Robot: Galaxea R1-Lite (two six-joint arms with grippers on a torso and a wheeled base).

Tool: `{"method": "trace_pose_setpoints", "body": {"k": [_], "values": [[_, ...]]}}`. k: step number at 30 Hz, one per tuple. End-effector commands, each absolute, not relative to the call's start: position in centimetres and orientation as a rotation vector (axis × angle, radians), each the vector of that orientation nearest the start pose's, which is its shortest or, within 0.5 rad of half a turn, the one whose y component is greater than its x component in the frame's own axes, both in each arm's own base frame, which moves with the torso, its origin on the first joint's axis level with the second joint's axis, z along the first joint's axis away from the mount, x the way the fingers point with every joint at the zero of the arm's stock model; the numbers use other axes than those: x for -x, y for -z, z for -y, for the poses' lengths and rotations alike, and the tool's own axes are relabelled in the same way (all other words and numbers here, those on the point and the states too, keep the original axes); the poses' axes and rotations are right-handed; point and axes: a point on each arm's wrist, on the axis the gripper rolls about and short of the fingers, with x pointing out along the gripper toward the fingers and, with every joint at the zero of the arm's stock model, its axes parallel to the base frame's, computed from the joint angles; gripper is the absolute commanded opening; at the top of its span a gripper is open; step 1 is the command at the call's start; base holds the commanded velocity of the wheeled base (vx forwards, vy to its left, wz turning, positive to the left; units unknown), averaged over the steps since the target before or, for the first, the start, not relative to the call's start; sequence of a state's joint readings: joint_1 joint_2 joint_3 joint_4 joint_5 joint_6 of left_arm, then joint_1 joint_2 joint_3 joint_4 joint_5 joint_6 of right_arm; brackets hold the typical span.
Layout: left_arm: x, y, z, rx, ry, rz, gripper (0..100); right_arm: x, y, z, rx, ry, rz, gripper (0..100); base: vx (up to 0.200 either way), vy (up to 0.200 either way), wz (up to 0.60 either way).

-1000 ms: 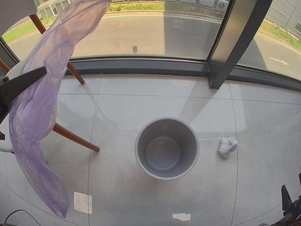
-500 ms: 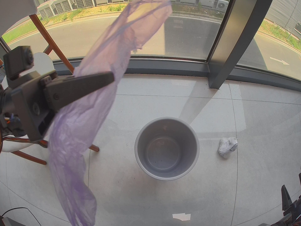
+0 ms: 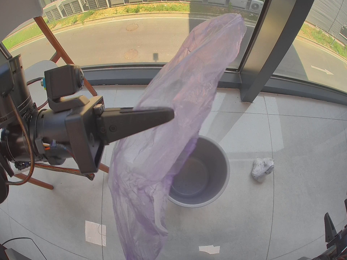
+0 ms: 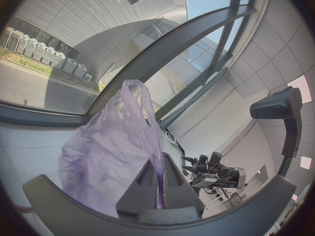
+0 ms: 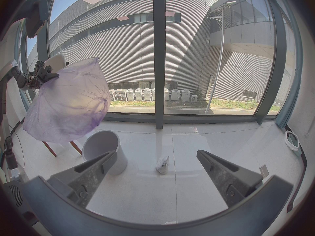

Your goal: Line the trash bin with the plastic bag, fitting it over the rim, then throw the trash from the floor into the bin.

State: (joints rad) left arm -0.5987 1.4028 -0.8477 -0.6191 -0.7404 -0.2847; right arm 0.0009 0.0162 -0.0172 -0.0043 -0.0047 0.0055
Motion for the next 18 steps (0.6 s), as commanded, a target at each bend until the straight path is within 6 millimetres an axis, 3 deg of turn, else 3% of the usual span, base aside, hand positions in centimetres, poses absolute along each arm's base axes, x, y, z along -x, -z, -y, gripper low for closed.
{"method": "trace_pose_setpoints", "body": {"k": [1,10,18], "values": [[-18.7,-26.4,14.5,0.238,1.332,-0.159,0,2.3,-7.6,0.0,-0.006,0.002,0.006,100,0.000,0.000,0.00],[-18.3,-22.0,13.1,0.246,1.265,-0.301,0,2.3,-7.6,0.0,-0.003,0.003,0.006,100,0.000,0.000,0.00],[-19.5,-21.6,11.4,0.205,1.180,-0.228,0,2.3,-7.7,0.0,-0.003,0.003,0.008,100,0.000,0.000,0.00]]}}
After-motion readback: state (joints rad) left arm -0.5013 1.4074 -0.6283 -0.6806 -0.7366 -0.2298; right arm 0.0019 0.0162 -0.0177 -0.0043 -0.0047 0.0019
